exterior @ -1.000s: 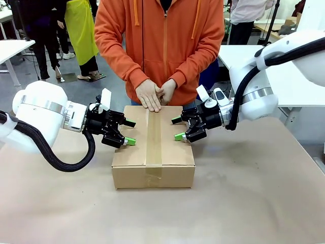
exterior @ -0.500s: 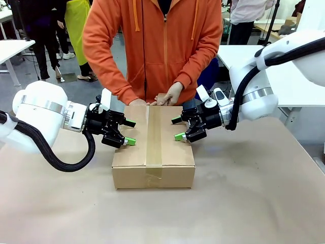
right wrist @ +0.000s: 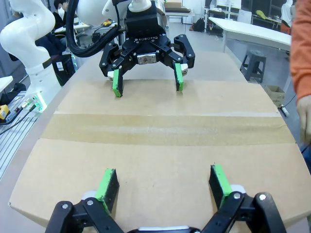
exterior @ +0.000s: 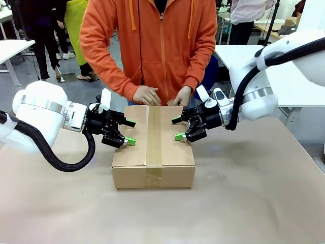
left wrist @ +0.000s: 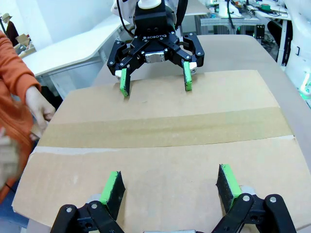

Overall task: Pack the gift set into the box.
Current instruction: Press and hold the closed box until the human finishes sealing it.

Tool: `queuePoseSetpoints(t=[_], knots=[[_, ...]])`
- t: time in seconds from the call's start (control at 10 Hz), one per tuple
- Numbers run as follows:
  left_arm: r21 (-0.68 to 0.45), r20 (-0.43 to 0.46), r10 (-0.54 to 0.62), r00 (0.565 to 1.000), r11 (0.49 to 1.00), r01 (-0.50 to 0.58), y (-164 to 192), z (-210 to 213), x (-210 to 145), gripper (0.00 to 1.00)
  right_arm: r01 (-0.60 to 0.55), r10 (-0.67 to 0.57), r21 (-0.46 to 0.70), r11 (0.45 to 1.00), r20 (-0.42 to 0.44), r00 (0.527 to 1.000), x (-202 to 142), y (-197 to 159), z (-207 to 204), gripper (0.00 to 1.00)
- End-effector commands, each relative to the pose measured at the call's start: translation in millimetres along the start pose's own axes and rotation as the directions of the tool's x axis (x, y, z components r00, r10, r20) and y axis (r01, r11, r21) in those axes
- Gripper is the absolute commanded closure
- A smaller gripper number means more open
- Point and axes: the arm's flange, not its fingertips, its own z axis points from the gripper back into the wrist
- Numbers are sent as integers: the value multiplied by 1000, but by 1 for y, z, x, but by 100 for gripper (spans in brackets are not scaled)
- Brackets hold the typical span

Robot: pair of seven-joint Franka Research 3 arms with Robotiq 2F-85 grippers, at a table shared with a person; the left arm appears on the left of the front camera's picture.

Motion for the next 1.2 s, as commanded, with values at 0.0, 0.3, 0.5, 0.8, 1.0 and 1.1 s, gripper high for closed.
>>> queuePoseSetpoints(t=[0.0, 0.3, 0.5, 0.8, 1.0, 1.1], knots=[[4, 5, -11, 1000, 1000, 11, -2, 0, -3, 0, -4, 4, -3, 1000, -10, 1000, -1, 1, -2, 0], [0, 0, 0, 1000, 1000, 0, 0, 0, 0, 0, 0, 0, 0, 1000, 0, 1000, 0, 0, 0, 0], [132, 266, -93, 959, 990, 59, -3, 89, 14, 0, -37, 66, -133, 990, 221, 973, 23, 28, 87, 0], [420, 527, -120, 841, 898, -135, -20, 239, -49, 0, 99, 167, -432, 896, 537, 827, -19, 87, 214, 0], [521, 610, -62, 790, 783, -340, -35, 280, -107, 0, 209, 230, -532, 820, 641, 732, -58, 114, 247, 0], [428, 531, -107, 841, 890, -156, -28, 267, -44, 0, 151, 114, -416, 897, 545, 830, -14, 91, 244, 0]])
